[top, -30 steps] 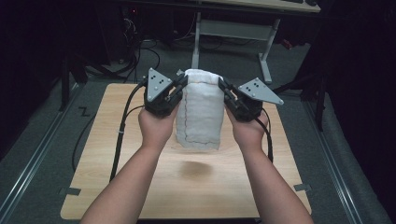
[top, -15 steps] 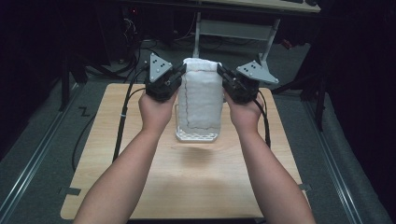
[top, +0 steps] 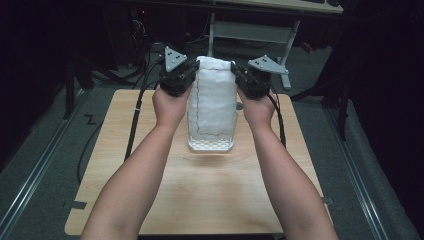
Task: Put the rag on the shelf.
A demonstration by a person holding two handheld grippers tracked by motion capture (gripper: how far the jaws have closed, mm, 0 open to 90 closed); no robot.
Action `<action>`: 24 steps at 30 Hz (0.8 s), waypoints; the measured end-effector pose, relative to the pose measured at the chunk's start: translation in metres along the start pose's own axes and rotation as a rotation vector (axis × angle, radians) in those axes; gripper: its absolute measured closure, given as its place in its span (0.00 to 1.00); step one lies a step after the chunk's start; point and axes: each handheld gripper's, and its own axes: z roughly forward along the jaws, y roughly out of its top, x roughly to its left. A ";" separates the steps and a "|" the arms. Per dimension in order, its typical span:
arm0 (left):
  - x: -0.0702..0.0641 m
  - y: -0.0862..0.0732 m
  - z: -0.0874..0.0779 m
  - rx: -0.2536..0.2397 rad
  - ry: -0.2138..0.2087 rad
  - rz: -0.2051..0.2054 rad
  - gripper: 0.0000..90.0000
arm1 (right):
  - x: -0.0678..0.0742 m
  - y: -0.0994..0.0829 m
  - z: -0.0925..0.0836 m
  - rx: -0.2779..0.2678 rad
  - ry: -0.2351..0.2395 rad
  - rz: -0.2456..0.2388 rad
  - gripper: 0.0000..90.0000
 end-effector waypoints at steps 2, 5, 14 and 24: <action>0.003 -0.003 0.008 0.032 0.002 -0.009 0.93 | -0.001 -0.001 0.003 0.004 -0.004 -0.008 0.96; 0.007 -0.009 0.018 0.057 0.010 -0.026 0.93 | -0.004 -0.006 0.010 0.027 -0.004 -0.003 0.96; 0.011 -0.023 0.042 0.136 0.019 -0.011 0.93 | -0.015 -0.020 0.034 0.116 -0.033 -0.005 0.96; 0.025 -0.042 0.056 0.234 0.026 -0.095 0.69 | -0.012 -0.034 0.054 0.200 -0.006 -0.019 0.83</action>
